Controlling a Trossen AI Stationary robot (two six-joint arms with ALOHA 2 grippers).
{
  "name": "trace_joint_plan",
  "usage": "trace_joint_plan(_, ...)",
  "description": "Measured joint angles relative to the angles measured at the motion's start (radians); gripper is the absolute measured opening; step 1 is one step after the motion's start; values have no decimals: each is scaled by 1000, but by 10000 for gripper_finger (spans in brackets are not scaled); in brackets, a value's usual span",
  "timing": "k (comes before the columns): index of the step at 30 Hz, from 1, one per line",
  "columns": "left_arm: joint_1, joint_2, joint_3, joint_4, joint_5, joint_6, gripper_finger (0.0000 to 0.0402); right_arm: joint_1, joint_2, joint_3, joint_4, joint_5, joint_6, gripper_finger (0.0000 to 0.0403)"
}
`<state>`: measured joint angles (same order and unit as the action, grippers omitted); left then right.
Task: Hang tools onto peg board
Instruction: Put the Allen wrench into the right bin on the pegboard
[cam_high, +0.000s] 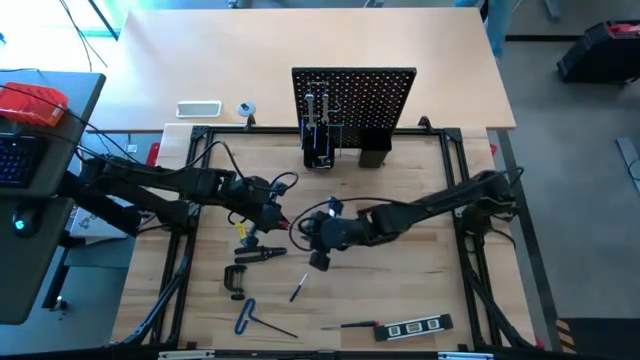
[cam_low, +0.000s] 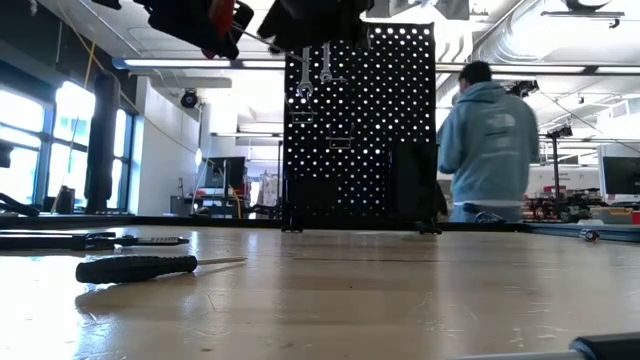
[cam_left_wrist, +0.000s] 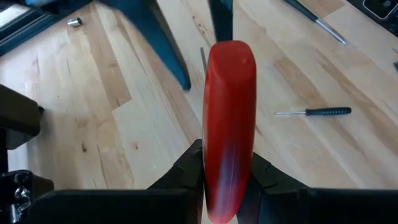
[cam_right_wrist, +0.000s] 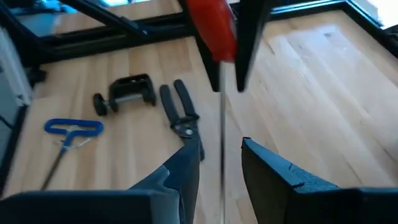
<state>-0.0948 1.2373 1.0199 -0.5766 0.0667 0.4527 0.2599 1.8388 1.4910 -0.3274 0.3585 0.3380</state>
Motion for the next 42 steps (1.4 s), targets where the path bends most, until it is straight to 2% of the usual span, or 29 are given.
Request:
trace_joint_plan(9, 1, 7, 0, -2, -1, 17, 40, -31, 21, 0, 26, -11, -29, 108)
trace_joint_plan(18, 0, 80, -1, 5, 1, 39, 40, -51, 28, 0, 51, -106, -35, 30)
trace_joint_plan(22, 0, 100, 6, 2, 1, 42, 40, -51, 38, 0, 48, -105, -40, 9)
trace_joint_plan(27, 0, 108, 29, -21, -1, 47, 40, -50, 48, 0, 49, -81, -44, 26)
trace_joint_plan(30, 2, 108, 30, -30, -4, 47, 40, -48, 48, 0, 46, -45, -46, 61)
trace_joint_plan(35, 1, 108, 30, -38, -2, 47, 40, -49, 53, 0, 48, -81, -38, 112)
trace_joint_plan(38, 0, 108, 30, -29, -2, 47, 40, -50, 66, 0, 44, -104, -29, 113)
trace_joint_plan(42, 1, 108, 30, -12, 2, 47, 40, -51, 90, 0, 56, -132, -24, 89)
